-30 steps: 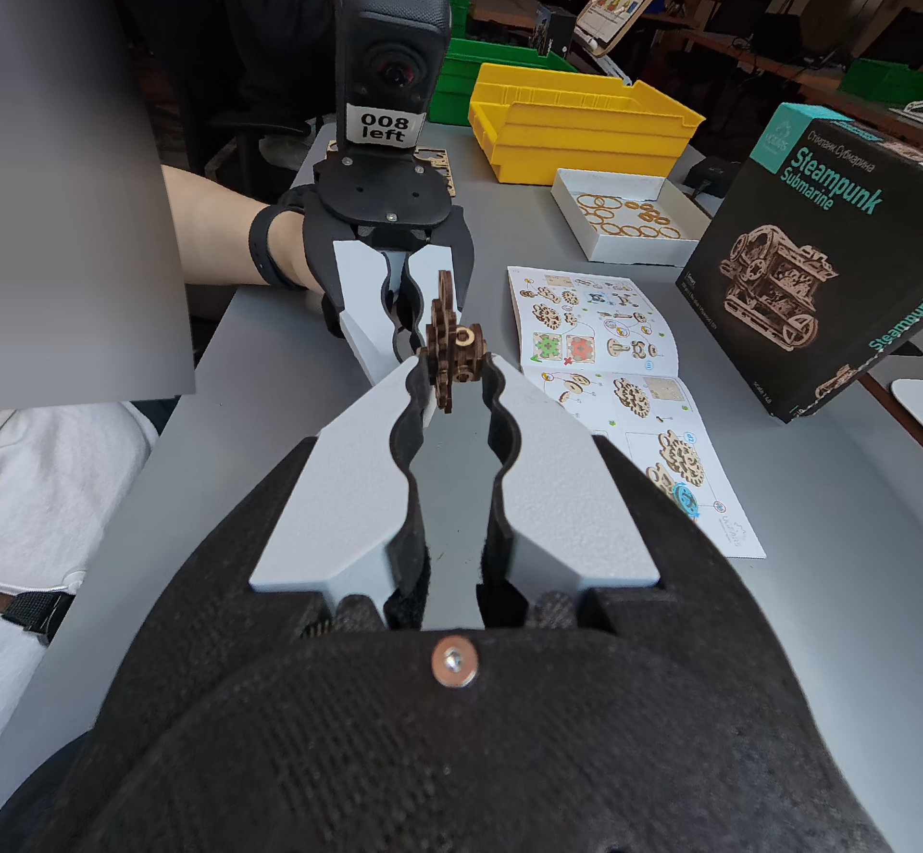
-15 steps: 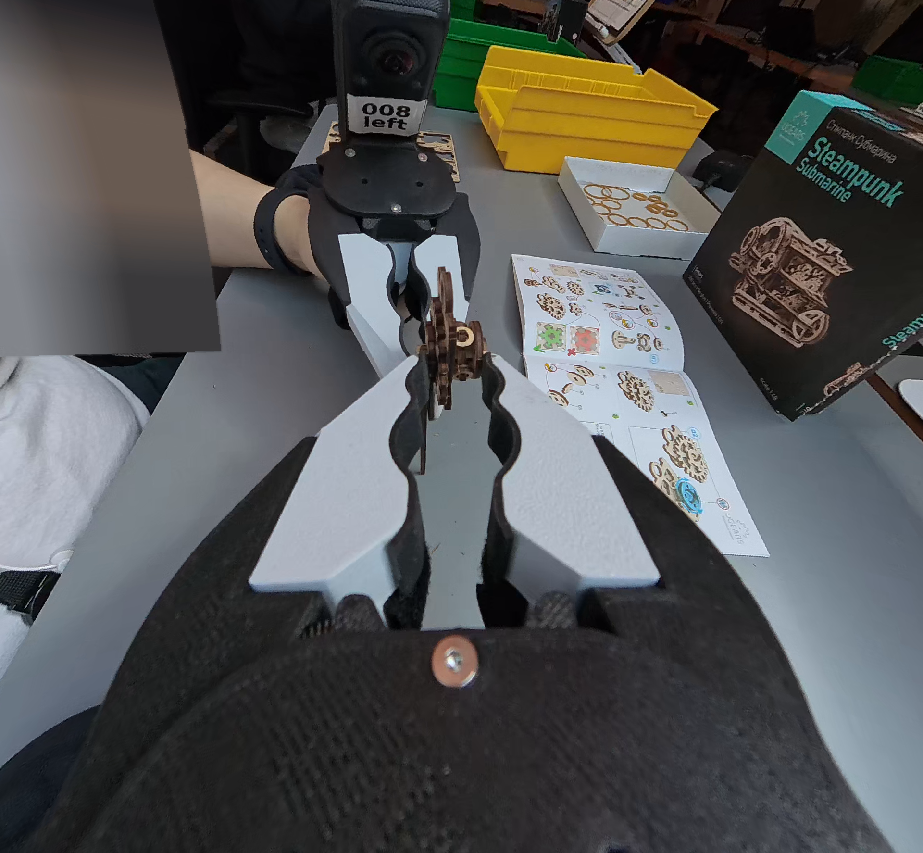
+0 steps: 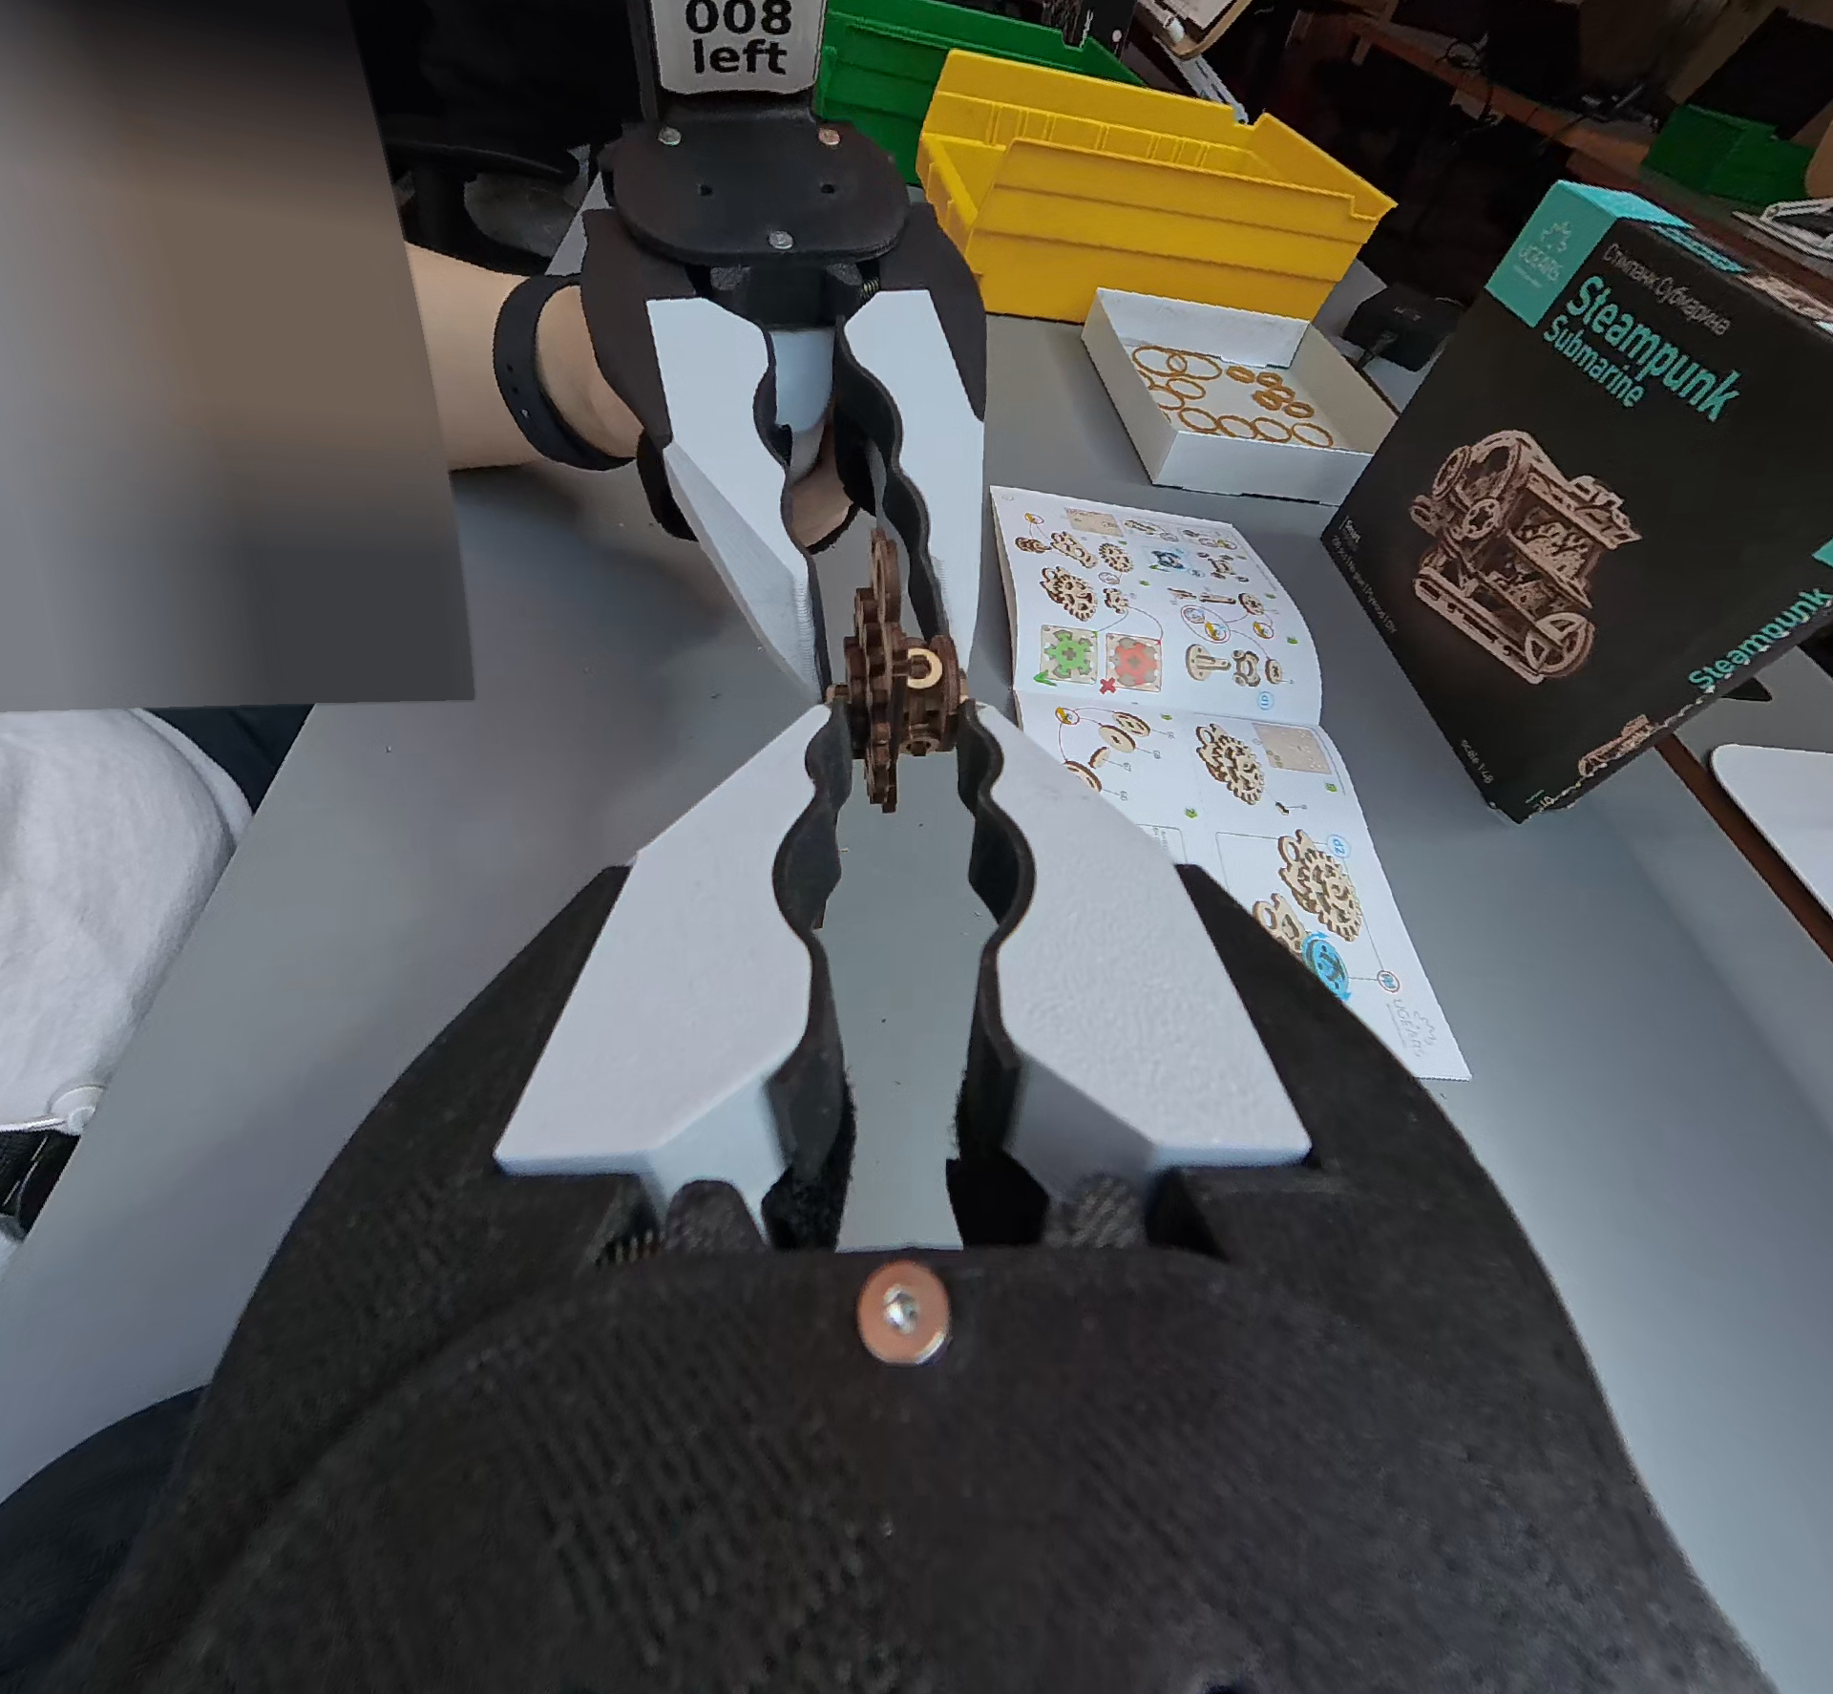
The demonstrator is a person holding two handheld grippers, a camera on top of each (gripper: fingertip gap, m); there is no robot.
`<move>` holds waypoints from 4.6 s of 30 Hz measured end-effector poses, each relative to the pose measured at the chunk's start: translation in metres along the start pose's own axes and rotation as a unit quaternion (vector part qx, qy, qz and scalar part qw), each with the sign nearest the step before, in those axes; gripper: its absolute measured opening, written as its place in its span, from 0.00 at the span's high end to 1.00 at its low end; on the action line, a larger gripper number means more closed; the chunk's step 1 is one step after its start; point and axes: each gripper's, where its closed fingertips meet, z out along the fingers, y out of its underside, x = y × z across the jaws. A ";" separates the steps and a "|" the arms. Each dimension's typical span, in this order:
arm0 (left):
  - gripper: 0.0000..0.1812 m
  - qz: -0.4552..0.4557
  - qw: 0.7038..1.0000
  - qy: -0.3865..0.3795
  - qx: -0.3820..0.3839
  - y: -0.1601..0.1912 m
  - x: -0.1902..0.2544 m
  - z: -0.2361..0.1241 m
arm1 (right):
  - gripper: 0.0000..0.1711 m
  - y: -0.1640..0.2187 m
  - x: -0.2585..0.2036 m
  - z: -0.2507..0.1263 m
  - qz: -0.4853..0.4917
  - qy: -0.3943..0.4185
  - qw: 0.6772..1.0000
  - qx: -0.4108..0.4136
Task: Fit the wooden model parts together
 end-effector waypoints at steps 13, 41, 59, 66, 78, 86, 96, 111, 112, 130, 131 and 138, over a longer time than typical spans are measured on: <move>0.94 0.020 1.000 -0.005 0.018 -0.012 -0.002 -0.005 | 0.88 0.000 0.002 0.000 -0.001 0.009 1.000 -0.008; 0.89 0.014 1.000 -0.004 -0.008 -0.004 -0.007 -0.004 | 0.81 -0.014 0.005 -0.005 0.008 -0.008 0.999 -0.030; 0.89 0.018 1.000 -0.001 -0.017 -0.003 -0.005 -0.004 | 0.85 -0.009 0.003 0.008 -0.051 -0.060 0.969 -0.236; 0.89 0.024 0.999 -0.004 -0.025 -0.003 -0.005 -0.004 | 0.88 -0.007 0.001 0.010 -0.065 -0.072 0.954 -0.285; 0.83 -0.027 0.999 0.013 -0.041 0.019 -0.001 0.001 | 0.88 -0.004 0.005 0.007 -0.060 -0.051 0.954 -0.291; 0.96 -0.065 0.995 0.051 -0.058 0.046 0.013 0.027 | 0.88 -0.004 0.006 0.007 -0.044 -0.048 0.958 -0.280; 1.00 -0.031 0.998 0.031 -0.036 0.030 0.009 0.025 | 0.88 -0.017 0.008 0.004 -0.049 -0.044 0.963 -0.260; 1.00 -0.039 0.999 0.019 -0.018 0.035 0.005 0.026 | 0.88 -0.011 0.012 0.005 -0.049 -0.034 0.964 -0.260; 1.00 -0.046 0.999 0.022 -0.019 0.037 0.006 0.026 | 0.88 -0.009 0.013 0.007 -0.039 -0.034 0.966 -0.253; 1.00 -0.095 0.995 0.031 -0.029 0.042 0.010 0.023 | 0.88 -0.005 0.012 0.015 0.052 -0.059 0.980 -0.183; 1.00 -0.093 0.995 0.030 -0.033 0.043 0.010 0.023 | 0.88 -0.003 0.011 0.016 0.050 -0.058 0.979 -0.188; 1.00 -0.107 0.993 0.035 -0.024 0.040 0.009 0.022 | 0.88 -0.001 0.013 0.015 0.057 -0.056 0.978 -0.195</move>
